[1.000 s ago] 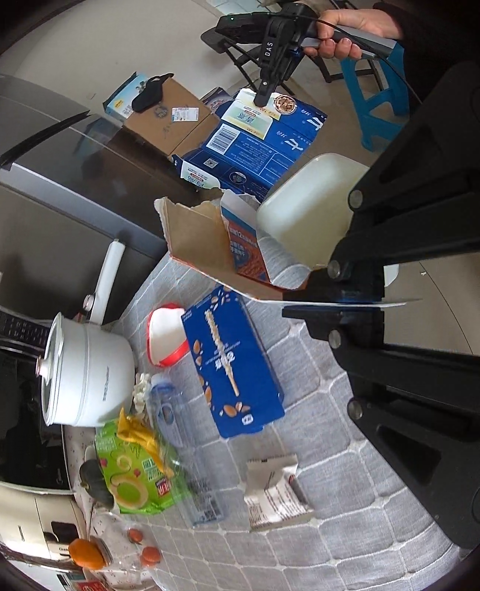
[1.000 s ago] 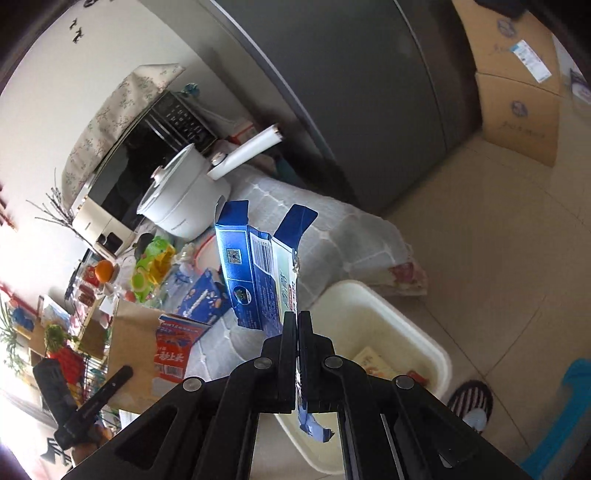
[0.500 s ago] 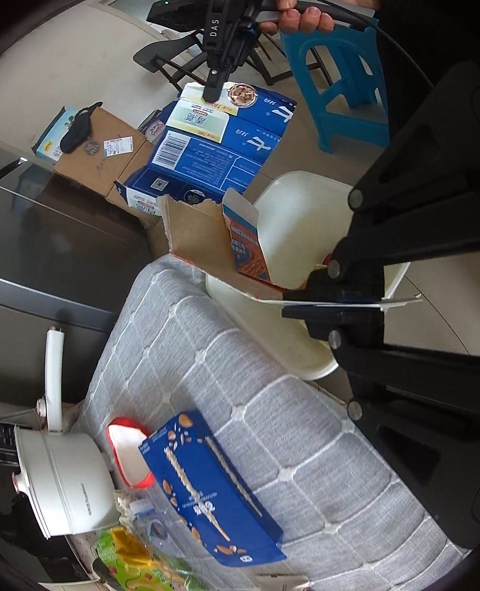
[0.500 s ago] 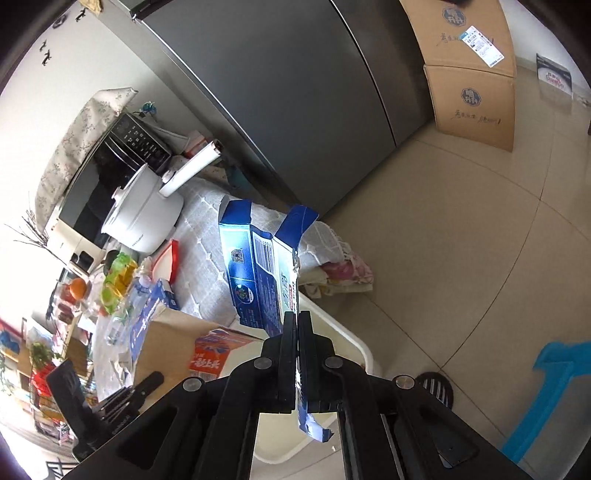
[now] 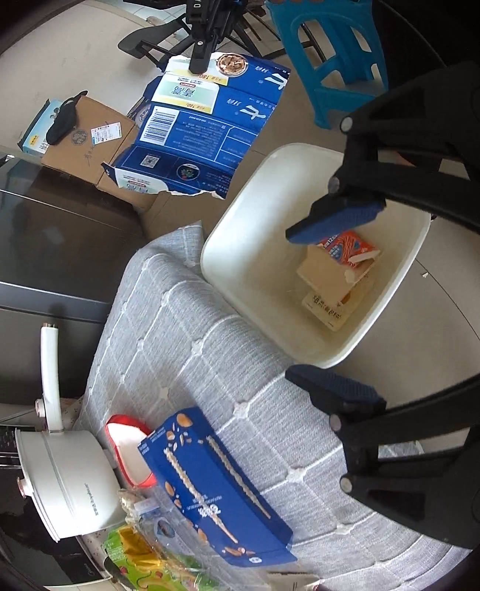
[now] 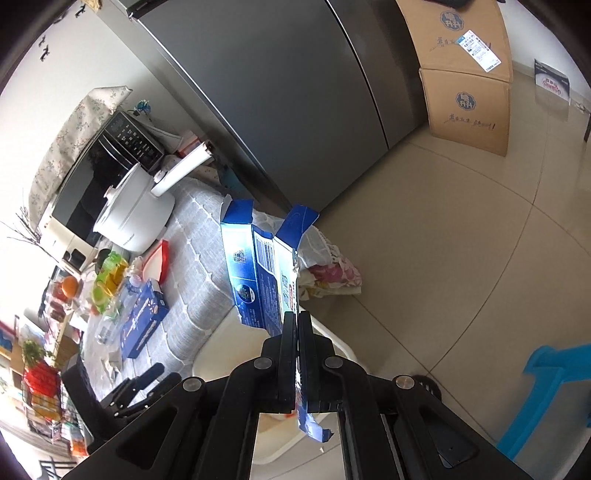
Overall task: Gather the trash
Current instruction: 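Drop the cardboard from the left gripper and the carton from the right into the bin, then move the left gripper to the white paper wrapper on the table, then grasp the white wrapper with the left gripper while the right grasps the blue biscuit box, then carry the white wrapper and blue biscuit box over the white bin, then open the left gripper over the bin, then open the right gripper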
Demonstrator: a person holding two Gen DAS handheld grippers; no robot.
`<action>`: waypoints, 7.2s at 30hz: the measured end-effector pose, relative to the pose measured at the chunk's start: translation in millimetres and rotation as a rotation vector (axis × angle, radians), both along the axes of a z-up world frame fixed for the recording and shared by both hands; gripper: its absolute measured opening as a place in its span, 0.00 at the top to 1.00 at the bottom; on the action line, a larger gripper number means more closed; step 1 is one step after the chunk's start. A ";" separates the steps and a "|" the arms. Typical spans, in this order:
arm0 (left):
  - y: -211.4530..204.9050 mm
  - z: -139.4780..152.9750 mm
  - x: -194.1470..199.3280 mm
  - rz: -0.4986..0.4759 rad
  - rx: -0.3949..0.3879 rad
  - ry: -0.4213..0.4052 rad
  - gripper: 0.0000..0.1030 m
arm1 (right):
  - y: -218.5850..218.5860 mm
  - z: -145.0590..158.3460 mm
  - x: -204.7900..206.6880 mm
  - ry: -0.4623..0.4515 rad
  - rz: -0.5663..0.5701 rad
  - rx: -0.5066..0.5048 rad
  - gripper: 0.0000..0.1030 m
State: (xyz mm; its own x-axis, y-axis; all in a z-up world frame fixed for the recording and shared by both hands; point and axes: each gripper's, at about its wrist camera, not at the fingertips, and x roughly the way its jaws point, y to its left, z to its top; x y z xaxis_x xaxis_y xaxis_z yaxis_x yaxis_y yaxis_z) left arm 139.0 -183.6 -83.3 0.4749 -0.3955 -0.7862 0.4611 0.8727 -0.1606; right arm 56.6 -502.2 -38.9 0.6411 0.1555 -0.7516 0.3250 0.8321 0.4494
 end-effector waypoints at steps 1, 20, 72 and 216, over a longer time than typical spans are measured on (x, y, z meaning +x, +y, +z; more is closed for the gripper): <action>3.4 2.1 -0.6 0.005 0.013 -0.003 0.26 | 2.7 -0.8 1.7 0.006 0.008 -0.003 0.98; 67.0 23.5 -11.0 0.104 0.161 -0.077 0.02 | 76.4 -48.7 48.7 0.212 0.166 -0.004 0.46; 255.5 -19.4 87.7 0.565 0.074 0.131 0.70 | 238.6 -22.7 128.1 0.172 0.359 -0.205 0.20; 60.6 11.0 -25.4 0.059 0.215 -0.043 0.01 | 141.3 -57.3 82.0 0.288 0.301 -0.363 0.00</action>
